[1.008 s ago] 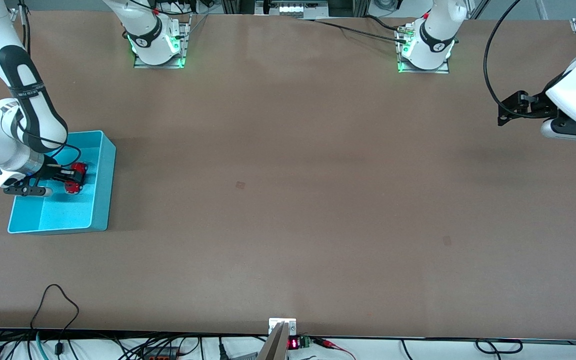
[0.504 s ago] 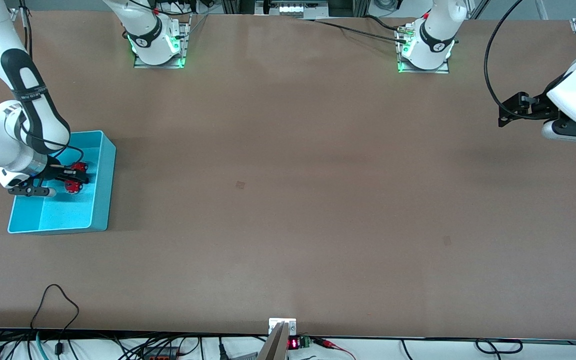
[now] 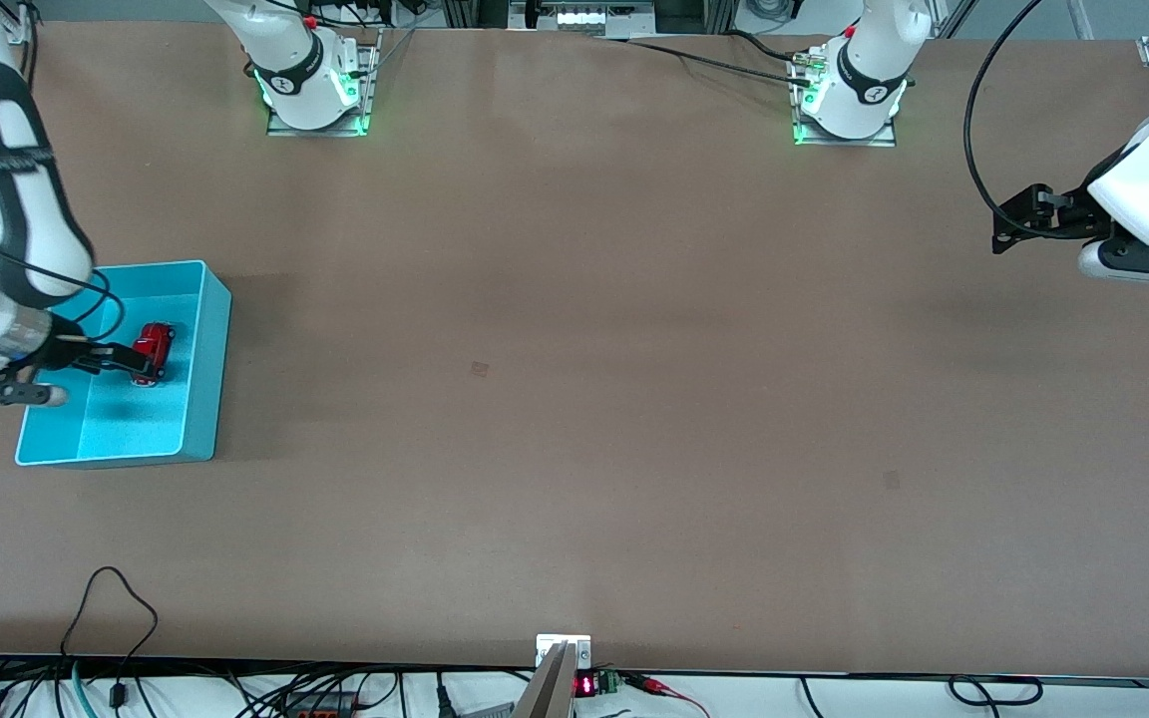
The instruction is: Wind red beetle toy and store in blue box
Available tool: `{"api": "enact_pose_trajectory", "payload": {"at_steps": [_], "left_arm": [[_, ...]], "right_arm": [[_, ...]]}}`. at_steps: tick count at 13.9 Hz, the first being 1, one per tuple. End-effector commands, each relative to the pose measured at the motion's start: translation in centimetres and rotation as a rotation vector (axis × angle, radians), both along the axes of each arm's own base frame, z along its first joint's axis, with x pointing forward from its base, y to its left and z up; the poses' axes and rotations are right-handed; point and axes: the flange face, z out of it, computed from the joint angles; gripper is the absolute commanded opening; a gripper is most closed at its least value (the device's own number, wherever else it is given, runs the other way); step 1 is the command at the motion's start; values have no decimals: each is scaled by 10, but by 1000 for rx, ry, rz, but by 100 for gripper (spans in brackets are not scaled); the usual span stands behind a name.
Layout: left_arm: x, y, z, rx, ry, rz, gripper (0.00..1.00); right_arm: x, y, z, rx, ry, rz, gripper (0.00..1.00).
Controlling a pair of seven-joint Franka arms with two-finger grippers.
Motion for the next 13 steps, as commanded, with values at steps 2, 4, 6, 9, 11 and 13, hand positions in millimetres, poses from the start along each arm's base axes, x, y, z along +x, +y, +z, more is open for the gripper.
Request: {"api": "enact_pose_trajectory", "payload": {"at_steps": [2,4,6,9,11,13], "left_arm": [[1,-1,3,-7,-3,-5,100],[1,-2,2,-4,-1,-7,100],[1,-2,2,-4,-1,-8,100],[1,-2,3,-4,-3,-8,100],[1,-2,2,-4,-1,-8,100],[1,-2,3,-4,-1,-8,100]], "right_arm": [[29,43,111,18,-6,-5,100],[37,75,159,23,-5,4,100],[38,106,200,-15,13,13,100],[20,120,260,-40,23,22,100],[7,121,285,-49,-5,16,100],[-7,120,272,-45,48,-20,100]]}}
